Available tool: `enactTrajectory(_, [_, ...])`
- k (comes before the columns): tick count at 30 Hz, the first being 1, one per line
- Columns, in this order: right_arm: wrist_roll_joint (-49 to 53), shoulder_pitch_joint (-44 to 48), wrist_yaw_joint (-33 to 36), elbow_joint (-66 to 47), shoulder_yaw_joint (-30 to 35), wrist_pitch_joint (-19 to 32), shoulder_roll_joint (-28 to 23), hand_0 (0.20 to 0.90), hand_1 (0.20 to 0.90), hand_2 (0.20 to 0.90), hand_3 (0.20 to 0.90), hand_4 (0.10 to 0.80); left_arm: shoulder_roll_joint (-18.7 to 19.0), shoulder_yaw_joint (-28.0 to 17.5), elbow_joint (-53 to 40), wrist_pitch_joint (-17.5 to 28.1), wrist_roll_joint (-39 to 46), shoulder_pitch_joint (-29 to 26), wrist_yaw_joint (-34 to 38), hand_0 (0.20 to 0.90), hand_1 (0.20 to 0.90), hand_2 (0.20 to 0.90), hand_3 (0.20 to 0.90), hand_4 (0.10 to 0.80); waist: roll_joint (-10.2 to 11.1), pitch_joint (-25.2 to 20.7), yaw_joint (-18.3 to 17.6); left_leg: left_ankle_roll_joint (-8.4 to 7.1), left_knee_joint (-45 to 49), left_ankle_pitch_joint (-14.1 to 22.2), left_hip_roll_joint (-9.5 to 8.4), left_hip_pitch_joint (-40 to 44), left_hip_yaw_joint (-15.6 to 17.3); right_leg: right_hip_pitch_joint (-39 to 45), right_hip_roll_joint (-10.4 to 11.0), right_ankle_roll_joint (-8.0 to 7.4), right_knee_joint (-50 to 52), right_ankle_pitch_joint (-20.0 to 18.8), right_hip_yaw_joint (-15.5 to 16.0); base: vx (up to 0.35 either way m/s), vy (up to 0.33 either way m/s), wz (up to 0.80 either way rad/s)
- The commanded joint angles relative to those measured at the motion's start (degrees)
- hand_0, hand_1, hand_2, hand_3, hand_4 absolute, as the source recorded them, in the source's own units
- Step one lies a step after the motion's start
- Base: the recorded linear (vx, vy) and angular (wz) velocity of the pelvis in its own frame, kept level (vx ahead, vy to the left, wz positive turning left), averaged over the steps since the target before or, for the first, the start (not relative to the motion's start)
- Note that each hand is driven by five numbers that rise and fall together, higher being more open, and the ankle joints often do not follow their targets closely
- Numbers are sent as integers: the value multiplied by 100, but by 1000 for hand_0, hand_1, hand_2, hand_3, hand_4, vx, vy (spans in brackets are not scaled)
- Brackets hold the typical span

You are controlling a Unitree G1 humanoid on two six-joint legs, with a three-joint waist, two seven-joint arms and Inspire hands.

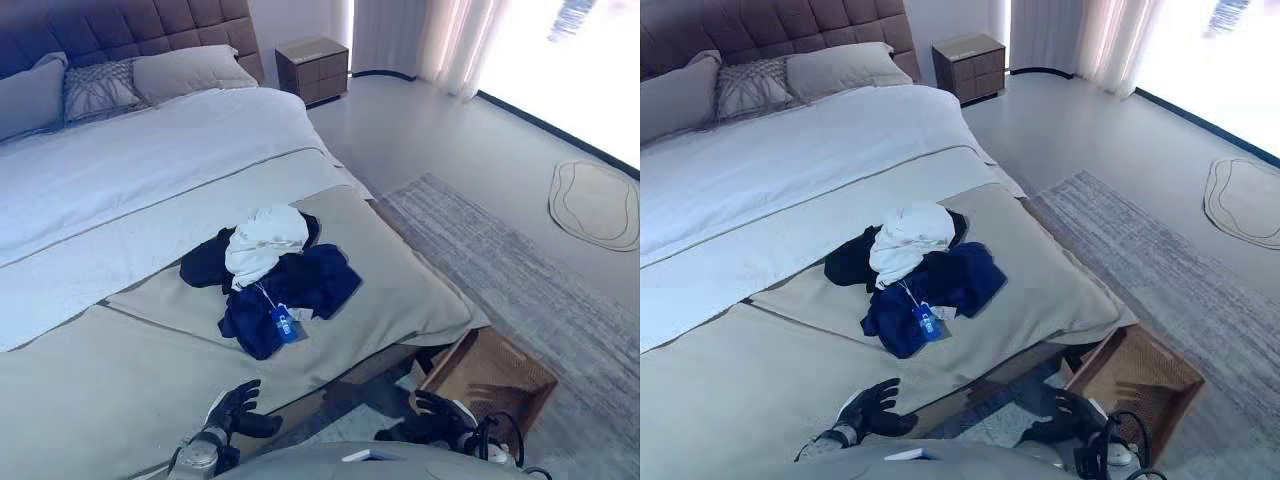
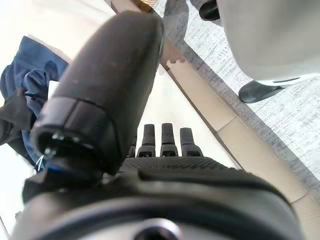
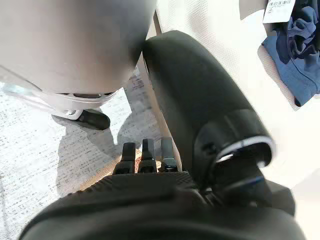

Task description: Pick up the clothes from the bed and place them into the basket

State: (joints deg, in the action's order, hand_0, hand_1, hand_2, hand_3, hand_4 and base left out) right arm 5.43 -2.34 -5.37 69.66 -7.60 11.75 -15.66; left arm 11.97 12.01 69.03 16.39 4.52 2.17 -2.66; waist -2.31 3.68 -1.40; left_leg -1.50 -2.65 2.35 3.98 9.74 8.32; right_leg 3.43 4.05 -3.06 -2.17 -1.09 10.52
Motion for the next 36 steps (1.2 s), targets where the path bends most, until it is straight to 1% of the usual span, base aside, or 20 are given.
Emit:
enactTrajectory(1, [-79,388,34,204,-61,201,126,900,900,900,900,800,135,-60,-90,333,3,-326,48,900,900,900,900,800,268,101,-41,215,35,302,-462,-189,-123,190,39,-231,156,305,-208,0,0,0])
enactTrajectory(6, [-190,418,272,180,-67,169,102,900,900,900,900,800,131,-30,-138,276,5,-344,-49,900,900,900,900,800,251,127,-35,218,34,300,-470,-192,-136,188,40,-228,159,304,-194,0,0,0])
enactTrajectory(9, [172,441,48,132,-63,244,131,900,900,900,900,800,122,-8,-157,300,85,-337,-76,900,900,900,900,800,238,134,-32,216,26,298,-471,-182,-140,195,38,-224,161,308,-190,0,0,0])
enactTrajectory(12, [151,428,96,132,-40,255,155,900,900,900,900,800,97,-35,-163,332,126,-320,-95,900,900,900,900,800,218,132,-39,216,4,291,-470,-171,-129,206,37,-222,149,313,-178,0,0,0])
enactTrajectory(15, [66,398,104,161,-32,180,163,900,900,900,900,800,93,-62,-166,340,111,-287,-69,900,900,900,900,800,201,129,-43,211,-9,283,-471,-168,-132,207,37,-220,140,314,-172,0,0,0])
enactTrajectory(16, [175,386,-58,176,-30,85,173,900,900,900,900,800,89,-65,-161,333,94,-279,-55,900,900,900,900,800,197,131,-41,210,-9,277,-473,-173,-139,213,33,-215,133,315,-167,0,0,0])
enactTrajectory(18, [207,393,-140,211,-17,29,195,900,900,900,900,800,82,-60,-128,367,34,-274,-21,900,900,900,900,800,194,136,-37,207,-6,274,-474,-169,-144,220,30,-208,134,322,-161,0,0,0])
enactTrajectory(22, [115,415,-29,242,-50,-32,203,900,900,900,900,800,65,-51,-121,307,1,-300,46,900,900,900,900,800,188,141,-24,201,-11,258,-474,-182,-155,219,21,-196,129,324,-148,0,0,0])
enactTrajectory(25, [189,453,137,234,-62,81,193,900,900,900,900,800,50,-31,-106,229,-145,-324,297,900,900,900,900,800,180,152,-10,202,-1,248,-480,-200,-174,217,23,-189,132,325,-136,-3,-1,1])
enactTrajectory(27, [250,469,166,197,-61,89,187,900,900,900,900,800,58,-37,-114,224,-105,-332,345,900,900,900,900,800,174,161,-8,206,-5,246,-488,-196,-192,220,20,-183,135,329,-135,-9,-2,6])
enactTrajectory(29, [300,472,271,156,-71,199,192,900,900,900,900,800,51,-47,-144,234,-76,-334,391,900,900,900,900,800,168,175,-9,203,-13,243,-492,-191,-197,223,24,-181,131,328,-132,-12,2,8])
enactTrajectory(30, [270,472,425,110,-70,346,189,900,900,900,900,800,53,-56,-169,232,-21,-334,419,900,900,900,900,800,161,172,-9,203,-11,241,-499,-195,-204,223,25,-178,133,330,-132,-8,7,4])
enactTrajectory(32, [351,479,470,32,-82,373,179,900,900,900,900,800,54,-80,-216,191,58,-322,408,900,900,900,900,800,152,181,-3,205,-16,239,-505,-189,-214,236,29,-175,128,329,-121,0,0,0])
enactTrajectory(36, [542,567,345,-487,-159,449,81,900,900,900,900,800,182,-142,-585,502,135,-352,548,900,900,900,900,800,153,220,31,194,-19,235,-519,-163,-272,274,20,-157,121,331,-122,0,0,0])
